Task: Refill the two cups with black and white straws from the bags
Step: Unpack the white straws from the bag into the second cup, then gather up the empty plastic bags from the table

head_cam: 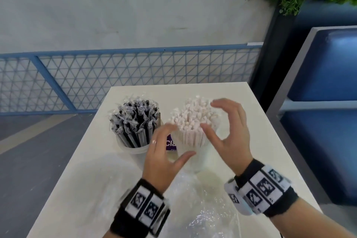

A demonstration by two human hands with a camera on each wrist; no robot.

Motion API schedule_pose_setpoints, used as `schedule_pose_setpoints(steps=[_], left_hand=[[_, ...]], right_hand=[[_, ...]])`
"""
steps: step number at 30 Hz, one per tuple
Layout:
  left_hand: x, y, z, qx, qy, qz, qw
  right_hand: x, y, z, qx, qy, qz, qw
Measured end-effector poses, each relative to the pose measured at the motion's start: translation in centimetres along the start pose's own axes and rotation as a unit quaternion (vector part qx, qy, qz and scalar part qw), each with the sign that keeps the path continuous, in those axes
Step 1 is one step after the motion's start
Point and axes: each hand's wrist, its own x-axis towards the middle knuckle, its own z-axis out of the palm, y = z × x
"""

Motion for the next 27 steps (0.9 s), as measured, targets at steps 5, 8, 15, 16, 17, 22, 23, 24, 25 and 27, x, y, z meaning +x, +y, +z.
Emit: schedule_pose_setpoints(steps=[5, 8, 15, 16, 17, 22, 23, 24, 25, 27], left_hand=[[-5.2, -6.3, 0.4, 0.126, -0.144, -0.114, 0.975], [-6.3, -9.7, 0.7, 0.254, -0.332, -0.194, 0.888], [-5.7, -9.4, 1.1, 0.401, -0.424, -0.166, 0.795], [-5.7, -9.1, 1.1, 0.401, -0.429, -0.165, 0.792], [-5.7, -8.6, 1.2, 0.399, -0.434, -0.160, 0.792], [-6.9, -5.9, 0.6, 0.389, -0.381, -0.091, 0.834], [-7.1, -5.2, 0.1, 0.375, -0.357, -0.079, 0.852], [-7.3, -4.8, -0.3, 0.362, -0.319, -0.050, 0.875], [-7.5, -4.5, -0.8, 0.352, -0.262, -0.008, 0.899], [-8.2, -3.9, -2.2, 0.328, -0.141, 0.039, 0.933]], right_hand=[[-5.8, -0.5, 2.4, 0.004, -0.030, -0.074, 0.997], [-8.6, 0.3, 4.4, 0.033, -0.190, -0.048, 0.980], [-12.6, 2.5, 7.8, -0.089, -0.551, 0.083, 0.825], [-12.8, 2.3, 8.0, -0.097, -0.561, 0.091, 0.817], [-13.0, 2.1, 8.1, -0.103, -0.571, 0.099, 0.808], [-12.8, 0.7, 7.8, -0.100, -0.551, 0.125, 0.819], [-12.7, 0.5, 7.5, -0.087, -0.529, 0.127, 0.834], [-12.4, 0.4, 7.2, -0.074, -0.512, 0.129, 0.846], [-12.2, 0.3, 6.8, -0.058, -0.493, 0.130, 0.858], [-11.7, 0.1, 5.9, -0.004, -0.449, 0.137, 0.883]])
